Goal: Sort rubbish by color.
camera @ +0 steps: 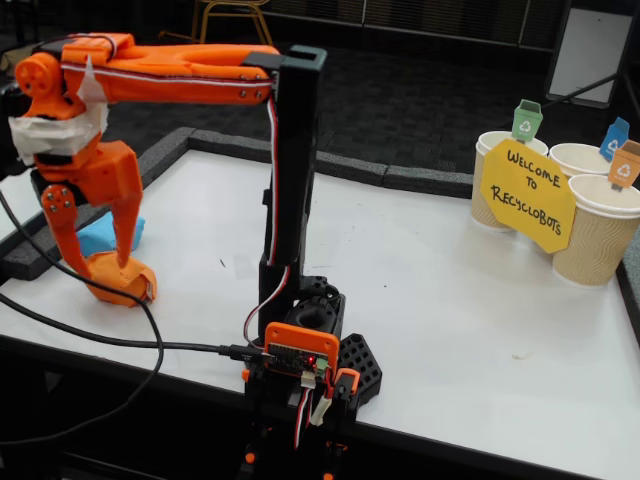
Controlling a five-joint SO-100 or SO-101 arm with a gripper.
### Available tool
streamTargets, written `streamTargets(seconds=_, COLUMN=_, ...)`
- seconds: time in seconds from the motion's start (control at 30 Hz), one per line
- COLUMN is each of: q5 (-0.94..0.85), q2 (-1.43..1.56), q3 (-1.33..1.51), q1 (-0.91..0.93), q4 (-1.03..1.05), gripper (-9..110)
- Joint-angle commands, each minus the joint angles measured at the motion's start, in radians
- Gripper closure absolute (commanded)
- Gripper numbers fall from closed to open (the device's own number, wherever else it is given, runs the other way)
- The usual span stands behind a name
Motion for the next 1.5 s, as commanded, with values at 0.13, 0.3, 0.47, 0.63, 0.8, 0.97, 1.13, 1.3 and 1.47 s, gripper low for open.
streamTargets(seconds=0.13, q5=-0.014, q2=0.028, q3=-0.244, q1=0.043, q4=-0.003, gripper=94)
streamTargets(seconds=0.3, q5=0.034, q2=0.028, q3=-0.344, q1=0.100, q4=-0.060, gripper=94)
streamTargets(seconds=0.47, q5=0.230, q2=0.028, q3=-0.373, q1=0.179, q4=-0.109, gripper=94)
streamTargets(seconds=0.63, q5=0.526, q2=0.029, q3=-0.370, q1=0.262, q4=-0.126, gripper=95)
streamTargets(seconds=0.8, q5=0.673, q2=0.029, q3=-0.331, q1=0.327, q4=-0.084, gripper=98)
streamTargets(seconds=0.97, q5=0.994, q2=0.029, q3=-0.261, q1=0.337, q4=-0.064, gripper=100)
streamTargets(seconds=1.13, q5=1.157, q2=0.031, q3=-0.253, q1=0.330, q4=-0.037, gripper=95)
streamTargets(seconds=1.3, q5=1.177, q2=0.032, q3=-0.206, q1=0.344, q4=-0.067, gripper=98)
streamTargets(seconds=1.47, q5=1.166, q2=0.032, q3=-0.084, q1=0.331, q4=-0.029, gripper=89)
